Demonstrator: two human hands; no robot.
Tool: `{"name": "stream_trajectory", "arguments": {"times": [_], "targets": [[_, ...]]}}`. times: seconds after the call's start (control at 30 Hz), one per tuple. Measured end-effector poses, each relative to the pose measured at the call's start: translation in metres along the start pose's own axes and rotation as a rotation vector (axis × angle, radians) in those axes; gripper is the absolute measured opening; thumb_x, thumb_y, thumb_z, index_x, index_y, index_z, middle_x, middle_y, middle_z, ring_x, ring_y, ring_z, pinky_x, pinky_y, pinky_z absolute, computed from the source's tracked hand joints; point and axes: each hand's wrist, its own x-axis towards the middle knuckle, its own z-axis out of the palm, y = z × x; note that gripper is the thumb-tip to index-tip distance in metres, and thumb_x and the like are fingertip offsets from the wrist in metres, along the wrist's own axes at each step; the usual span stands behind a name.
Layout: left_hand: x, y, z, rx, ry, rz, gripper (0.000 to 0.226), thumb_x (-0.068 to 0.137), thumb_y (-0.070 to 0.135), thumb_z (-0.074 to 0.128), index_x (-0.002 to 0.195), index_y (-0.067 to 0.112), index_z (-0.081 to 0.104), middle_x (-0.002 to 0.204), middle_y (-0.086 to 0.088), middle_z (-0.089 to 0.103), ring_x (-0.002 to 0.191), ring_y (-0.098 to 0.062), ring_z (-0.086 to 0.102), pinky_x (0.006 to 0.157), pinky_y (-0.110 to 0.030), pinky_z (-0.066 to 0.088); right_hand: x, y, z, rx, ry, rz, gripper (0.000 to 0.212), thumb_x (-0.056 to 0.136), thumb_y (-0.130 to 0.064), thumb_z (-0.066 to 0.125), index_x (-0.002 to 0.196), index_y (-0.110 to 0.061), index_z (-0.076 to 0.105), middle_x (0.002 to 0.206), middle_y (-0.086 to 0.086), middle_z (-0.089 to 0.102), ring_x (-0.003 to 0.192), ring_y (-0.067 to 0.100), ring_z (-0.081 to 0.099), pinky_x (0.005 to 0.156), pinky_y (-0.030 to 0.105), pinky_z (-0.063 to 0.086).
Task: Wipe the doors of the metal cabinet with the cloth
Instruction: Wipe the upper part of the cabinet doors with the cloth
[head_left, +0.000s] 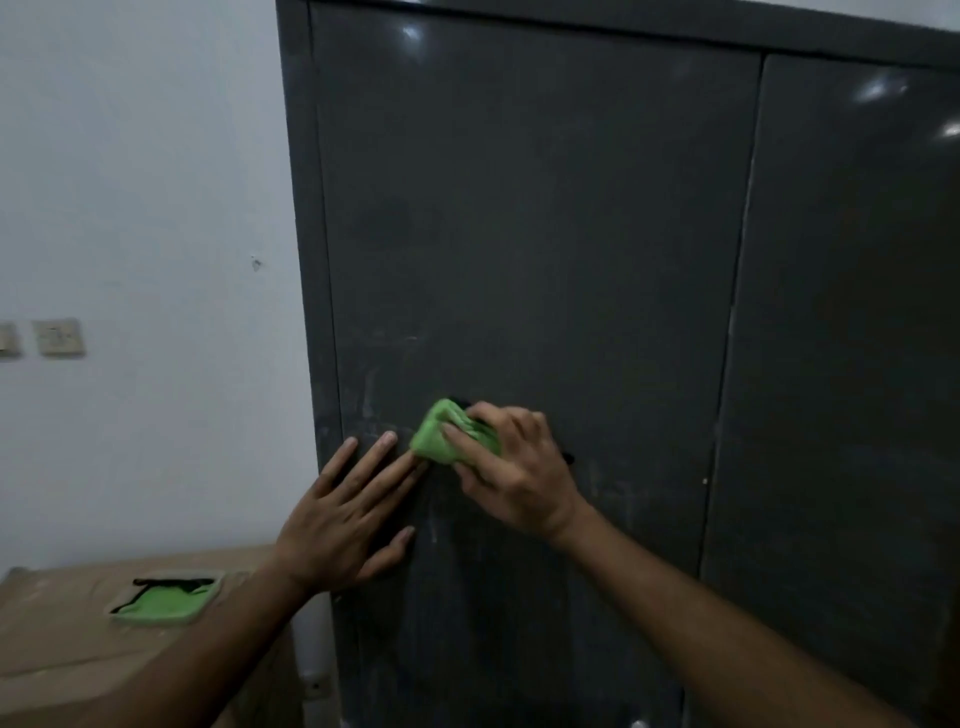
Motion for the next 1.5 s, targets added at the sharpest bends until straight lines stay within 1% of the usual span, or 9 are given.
{"name": "stream_trajectory", "arguments": {"times": [0.23,0.47,0.67,0.87,1.07,1.23,1.3,1.43,1.5], "targets": [[0.0,0.001,-0.001,-0.009,0.005,-0.013,0.077,0.089,0.051,0.058,0.154,0.013,0.039,0.164,-0.003,0.031,0.151,-0.028,0.029,0.124,-0.049,0.019,0.095,0.062,-0.014,-0.12,0.27,0.469,0.041,0.094,-0.035,0.058,0.128,-0.012,0.063,0.13,0.019,0.054,0.109,0.035,0.049,0.09,0.044,0.042],[-0.013,0.006,0.0,-0.045,-0.01,0.031,0.065,0.096,0.042,0.058,0.15,0.01,0.044,0.159,-0.011,0.039,0.151,-0.027,0.03,0.124,-0.046,0.022,0.041,0.016,-0.005,0.028,0.009,-0.153,0.033,0.093,-0.025,0.066,0.124,-0.012,0.069,0.121,0.016,0.066,0.094,0.035,0.064,0.077,0.042,0.051],[-0.019,0.007,0.004,-0.029,-0.005,0.039,0.062,0.098,0.045,0.056,0.148,0.01,0.047,0.157,-0.011,0.041,0.15,-0.027,0.032,0.123,-0.044,0.024,0.13,0.021,0.005,0.021,0.272,0.382,0.034,0.095,-0.027,0.059,0.126,-0.015,0.065,0.13,0.014,0.057,0.103,0.031,0.05,0.082,0.041,0.043],[-0.02,0.012,0.006,-0.028,0.087,0.067,0.055,0.098,0.039,0.061,0.143,0.008,0.052,0.148,-0.013,0.051,0.142,-0.029,0.043,0.115,-0.045,0.037,0.099,-0.017,0.016,0.063,-0.17,-0.443,0.042,0.086,-0.023,0.069,0.128,-0.018,0.066,0.131,0.015,0.061,0.102,0.032,0.06,0.08,0.042,0.048],[-0.022,0.015,0.003,-0.023,0.065,0.05,0.049,0.1,0.038,0.058,0.14,0.009,0.056,0.151,-0.01,0.049,0.143,-0.027,0.043,0.117,-0.042,0.035,0.166,-0.009,0.018,0.087,0.18,0.244,0.036,0.091,-0.023,0.063,0.126,-0.014,0.066,0.128,0.016,0.059,0.101,0.031,0.053,0.08,0.04,0.042],[-0.025,0.016,0.003,-0.044,0.062,0.059,0.046,0.098,0.034,0.06,0.137,0.009,0.057,0.146,-0.011,0.053,0.139,-0.027,0.047,0.115,-0.043,0.037,0.1,-0.03,0.015,0.048,-0.262,-0.587,0.045,0.089,-0.024,0.064,0.134,-0.02,0.061,0.137,0.011,0.058,0.107,0.029,0.06,0.085,0.041,0.049],[-0.029,0.015,0.0,-0.045,0.018,0.075,0.046,0.1,0.031,0.058,0.14,0.01,0.055,0.149,-0.01,0.051,0.14,-0.026,0.047,0.116,-0.042,0.037,0.121,0.003,0.007,0.026,-0.177,-0.47,0.043,0.09,-0.024,0.065,0.133,-0.02,0.061,0.134,0.013,0.059,0.106,0.029,0.057,0.082,0.041,0.047],[-0.029,0.021,-0.002,-0.036,-0.011,0.056,0.045,0.101,0.031,0.052,0.14,0.011,0.055,0.149,-0.01,0.051,0.139,-0.026,0.047,0.115,-0.041,0.037,0.158,0.01,0.007,0.058,0.157,0.22,0.034,0.092,-0.025,0.062,0.125,-0.018,0.067,0.127,0.013,0.06,0.101,0.031,0.053,0.079,0.041,0.043],[-0.03,0.023,-0.004,-0.055,-0.014,0.045,0.043,0.102,0.031,0.049,0.139,0.01,0.056,0.148,-0.011,0.052,0.137,-0.027,0.048,0.114,-0.043,0.037,0.132,-0.023,0.024,0.106,0.087,0.107,0.038,0.089,-0.02,0.065,0.127,-0.018,0.066,0.128,0.015,0.061,0.1,0.034,0.057,0.08,0.042,0.045]]}}
